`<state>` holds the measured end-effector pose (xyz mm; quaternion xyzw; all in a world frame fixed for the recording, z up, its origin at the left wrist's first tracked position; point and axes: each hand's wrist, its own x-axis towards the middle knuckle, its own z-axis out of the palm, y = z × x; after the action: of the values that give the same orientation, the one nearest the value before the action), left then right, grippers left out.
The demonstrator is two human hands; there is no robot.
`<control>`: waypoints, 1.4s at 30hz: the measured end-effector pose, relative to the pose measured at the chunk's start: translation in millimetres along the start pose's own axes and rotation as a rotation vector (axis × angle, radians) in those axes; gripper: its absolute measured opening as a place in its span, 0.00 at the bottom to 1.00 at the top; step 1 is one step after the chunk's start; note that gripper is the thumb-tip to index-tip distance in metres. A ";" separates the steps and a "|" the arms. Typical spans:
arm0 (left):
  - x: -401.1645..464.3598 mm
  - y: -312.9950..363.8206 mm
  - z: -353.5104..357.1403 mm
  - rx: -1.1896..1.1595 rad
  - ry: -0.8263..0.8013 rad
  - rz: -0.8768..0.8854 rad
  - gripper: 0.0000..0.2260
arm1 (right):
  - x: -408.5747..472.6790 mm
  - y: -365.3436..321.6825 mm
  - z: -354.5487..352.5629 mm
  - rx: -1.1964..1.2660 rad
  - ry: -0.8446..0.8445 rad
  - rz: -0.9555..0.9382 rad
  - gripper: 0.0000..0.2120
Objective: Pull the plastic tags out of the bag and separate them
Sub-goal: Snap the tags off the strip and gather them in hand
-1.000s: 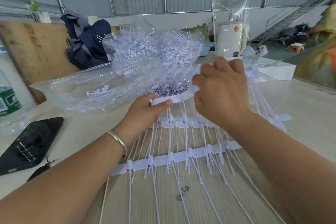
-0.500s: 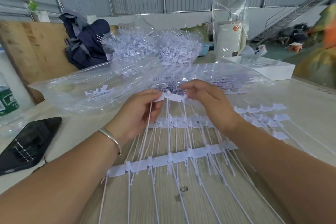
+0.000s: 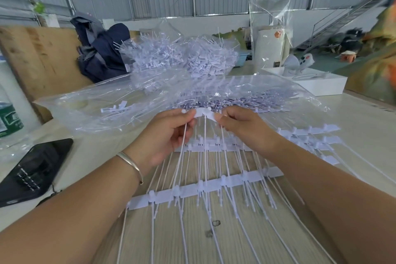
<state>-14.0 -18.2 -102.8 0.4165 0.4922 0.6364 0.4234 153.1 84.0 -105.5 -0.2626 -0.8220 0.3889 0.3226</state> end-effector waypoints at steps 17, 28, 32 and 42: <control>-1.2 -3.5 2.7 -0.177 -0.383 -0.228 0.14 | -7.5 -10.7 -1.7 0.206 -0.112 -0.086 0.18; 5.4 -0.5 -2.9 -0.117 -0.011 -0.186 0.09 | -0.6 -7.4 -3.5 0.219 0.151 -0.115 0.05; 6.1 -4.6 0.0 -0.032 -0.039 -0.143 0.10 | -0.7 -6.4 -4.5 0.204 0.158 -0.094 0.06; 4.9 -6.4 1.2 0.950 0.120 0.177 0.09 | -1.1 -4.2 -6.3 0.121 0.071 0.066 0.02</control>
<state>-13.5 -12.2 -108.3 0.5665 0.7145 0.3977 0.1017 157.6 83.9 -99.4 -0.2834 -0.7760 0.4387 0.3537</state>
